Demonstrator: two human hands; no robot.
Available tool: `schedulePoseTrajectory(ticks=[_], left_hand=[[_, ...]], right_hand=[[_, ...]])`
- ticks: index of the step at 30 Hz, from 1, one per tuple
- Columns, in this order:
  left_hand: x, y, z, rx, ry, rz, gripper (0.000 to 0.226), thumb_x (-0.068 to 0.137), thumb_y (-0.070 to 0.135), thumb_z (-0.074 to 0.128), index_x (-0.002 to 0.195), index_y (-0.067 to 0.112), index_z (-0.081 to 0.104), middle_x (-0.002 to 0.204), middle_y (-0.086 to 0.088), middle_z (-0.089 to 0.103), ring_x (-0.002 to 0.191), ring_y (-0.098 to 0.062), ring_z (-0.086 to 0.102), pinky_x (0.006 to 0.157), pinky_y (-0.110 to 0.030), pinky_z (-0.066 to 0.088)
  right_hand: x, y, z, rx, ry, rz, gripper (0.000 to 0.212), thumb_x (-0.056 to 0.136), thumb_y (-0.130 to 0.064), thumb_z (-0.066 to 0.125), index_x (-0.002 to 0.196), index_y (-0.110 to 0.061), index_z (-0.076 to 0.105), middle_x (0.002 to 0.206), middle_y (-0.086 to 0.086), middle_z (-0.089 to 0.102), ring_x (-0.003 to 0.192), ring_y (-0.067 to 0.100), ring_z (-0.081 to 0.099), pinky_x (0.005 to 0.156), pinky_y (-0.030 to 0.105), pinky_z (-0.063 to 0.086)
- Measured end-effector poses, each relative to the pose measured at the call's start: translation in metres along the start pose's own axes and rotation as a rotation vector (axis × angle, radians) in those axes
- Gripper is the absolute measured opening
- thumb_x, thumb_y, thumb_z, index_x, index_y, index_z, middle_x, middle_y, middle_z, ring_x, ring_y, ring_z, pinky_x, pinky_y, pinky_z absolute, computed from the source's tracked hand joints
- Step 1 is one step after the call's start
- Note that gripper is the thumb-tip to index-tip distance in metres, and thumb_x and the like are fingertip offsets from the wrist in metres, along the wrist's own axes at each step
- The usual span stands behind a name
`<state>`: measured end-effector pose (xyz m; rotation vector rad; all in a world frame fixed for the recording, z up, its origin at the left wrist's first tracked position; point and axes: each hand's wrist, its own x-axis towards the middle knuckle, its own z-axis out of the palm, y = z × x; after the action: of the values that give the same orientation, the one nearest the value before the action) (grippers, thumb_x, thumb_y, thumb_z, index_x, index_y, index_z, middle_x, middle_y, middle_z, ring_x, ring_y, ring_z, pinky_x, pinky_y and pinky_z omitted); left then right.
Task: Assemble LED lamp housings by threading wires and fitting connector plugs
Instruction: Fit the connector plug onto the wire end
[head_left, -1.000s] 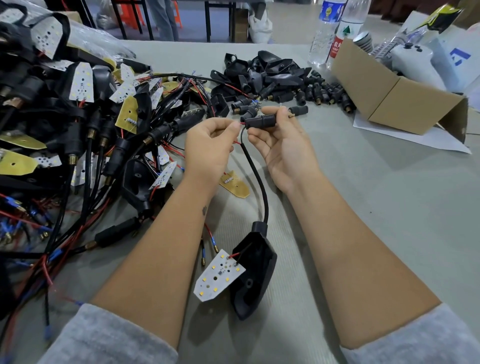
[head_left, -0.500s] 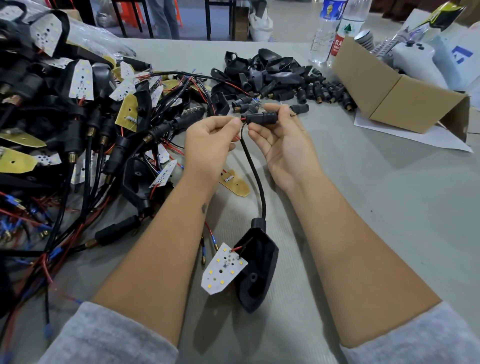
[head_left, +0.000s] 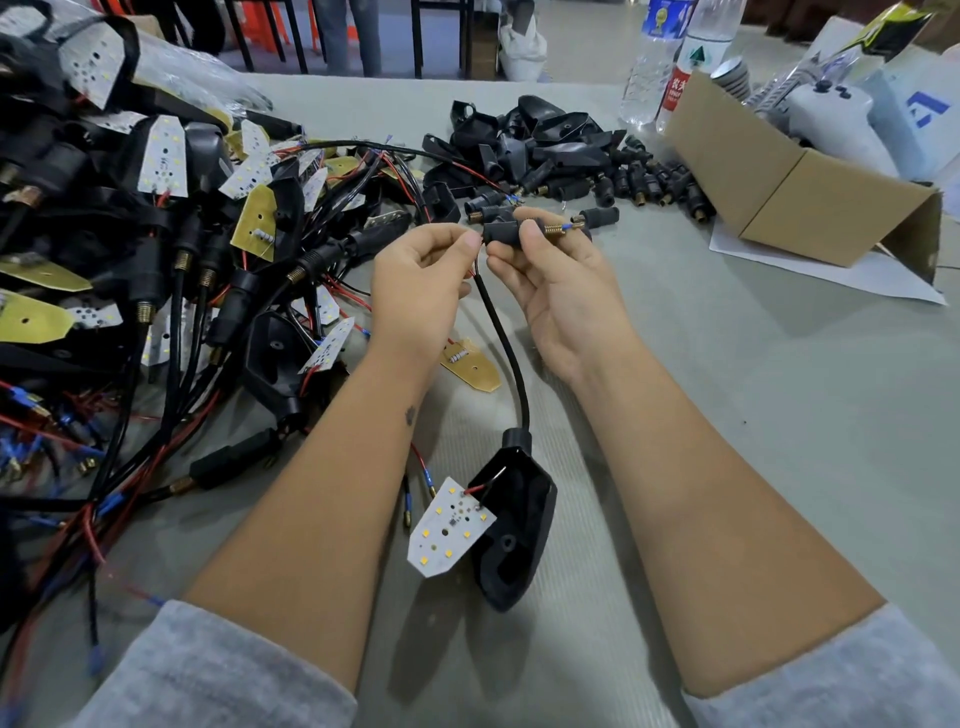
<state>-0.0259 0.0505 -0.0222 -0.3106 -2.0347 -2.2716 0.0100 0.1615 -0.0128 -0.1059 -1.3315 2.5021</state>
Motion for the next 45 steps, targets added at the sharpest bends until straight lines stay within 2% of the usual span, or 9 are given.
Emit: schedulePoseTrajectory(ticks=[7, 14, 18, 22, 26, 30, 38, 43, 45], left_hand=[[-0.001, 0.0, -0.002, 0.037, -0.058, -0.012, 0.013, 0.092, 0.013, 0.065, 0.083, 0.02, 0.07, 0.064, 0.012, 0.062, 0.059, -0.001, 0.054, 0.061, -0.017, 0.046], [-0.005, 0.005, 0.002, 0.003, -0.086, -0.085, 0.008, 0.093, 0.014, 0.064, 0.086, 0.014, 0.069, 0.071, 0.004, 0.07, 0.068, -0.01, 0.067, 0.062, -0.02, 0.053], [-0.01, 0.008, 0.005, -0.032, -0.131, -0.045, 0.011, 0.094, 0.01, 0.062, 0.085, 0.015, 0.065, 0.065, 0.006, 0.069, 0.061, -0.011, 0.068, 0.057, -0.02, 0.055], [-0.009, 0.006, 0.004, -0.005, -0.109, -0.025, 0.008, 0.092, 0.013, 0.067, 0.084, 0.016, 0.069, 0.072, 0.002, 0.07, 0.066, -0.015, 0.068, 0.06, -0.022, 0.055], [-0.009, 0.005, 0.007, 0.044, -0.128, -0.072, 0.013, 0.085, 0.011, 0.075, 0.094, 0.01, 0.065, 0.08, -0.005, 0.072, 0.066, -0.011, 0.065, 0.061, -0.022, 0.055], [-0.01, 0.005, 0.009, 0.109, -0.138, -0.072, 0.008, 0.085, 0.003, 0.073, 0.09, 0.007, 0.067, 0.072, -0.003, 0.066, 0.058, -0.005, 0.059, 0.058, -0.018, 0.051], [-0.012, 0.006, 0.009, 0.145, -0.142, 0.019, 0.01, 0.086, -0.003, 0.068, 0.088, 0.007, 0.067, 0.071, 0.0, 0.065, 0.057, 0.006, 0.058, 0.06, -0.01, 0.045], [-0.014, 0.006, 0.01, 0.177, -0.199, -0.024, 0.008, 0.088, 0.013, 0.071, 0.093, 0.012, 0.065, 0.088, -0.012, 0.072, 0.082, -0.015, 0.065, 0.081, -0.029, 0.053], [-0.015, 0.005, 0.011, 0.253, -0.264, -0.037, 0.006, 0.09, 0.014, 0.068, 0.095, 0.014, 0.065, 0.088, -0.014, 0.073, 0.082, -0.019, 0.065, 0.084, -0.033, 0.053]], right_hand=[[0.003, -0.001, -0.005, -0.008, 0.021, 0.007, 0.006, 0.097, -0.002, 0.053, 0.095, -0.006, 0.058, 0.084, 0.011, 0.065, 0.065, 0.013, 0.066, 0.07, 0.024, 0.058], [0.005, -0.002, -0.008, 0.058, 0.085, -0.003, 0.009, 0.096, -0.007, 0.059, 0.088, -0.005, 0.063, 0.077, 0.007, 0.065, 0.059, 0.01, 0.064, 0.062, 0.02, 0.055], [0.005, -0.001, -0.009, -0.079, 0.09, -0.01, 0.017, 0.098, -0.019, 0.058, 0.085, -0.009, 0.064, 0.07, 0.005, 0.06, 0.055, 0.009, 0.055, 0.056, 0.02, 0.049], [0.004, -0.001, -0.008, -0.192, 0.072, -0.013, 0.019, 0.1, -0.023, 0.055, 0.09, -0.009, 0.062, 0.071, 0.003, 0.063, 0.056, 0.01, 0.054, 0.057, 0.022, 0.048], [0.004, -0.002, -0.006, -0.154, 0.108, -0.042, 0.016, 0.102, -0.024, 0.05, 0.092, -0.012, 0.057, 0.078, 0.004, 0.063, 0.059, 0.01, 0.054, 0.057, 0.02, 0.048], [0.006, -0.005, -0.009, -0.127, 0.152, -0.057, 0.016, 0.103, -0.022, 0.047, 0.091, -0.014, 0.054, 0.081, 0.006, 0.061, 0.055, 0.01, 0.051, 0.056, 0.02, 0.047], [0.009, -0.002, -0.009, -0.307, 0.091, -0.028, 0.017, 0.103, -0.022, 0.047, 0.093, -0.009, 0.052, 0.066, -0.001, 0.058, 0.049, 0.011, 0.048, 0.054, 0.023, 0.045], [0.009, -0.003, -0.009, -0.099, 0.12, -0.035, 0.019, 0.104, -0.021, 0.045, 0.09, -0.011, 0.053, 0.064, -0.001, 0.064, 0.05, 0.008, 0.053, 0.052, 0.019, 0.047], [0.009, -0.005, -0.01, -0.058, 0.131, -0.048, 0.018, 0.104, -0.021, 0.045, 0.092, -0.01, 0.053, 0.068, 0.002, 0.065, 0.052, 0.009, 0.055, 0.052, 0.02, 0.048]])
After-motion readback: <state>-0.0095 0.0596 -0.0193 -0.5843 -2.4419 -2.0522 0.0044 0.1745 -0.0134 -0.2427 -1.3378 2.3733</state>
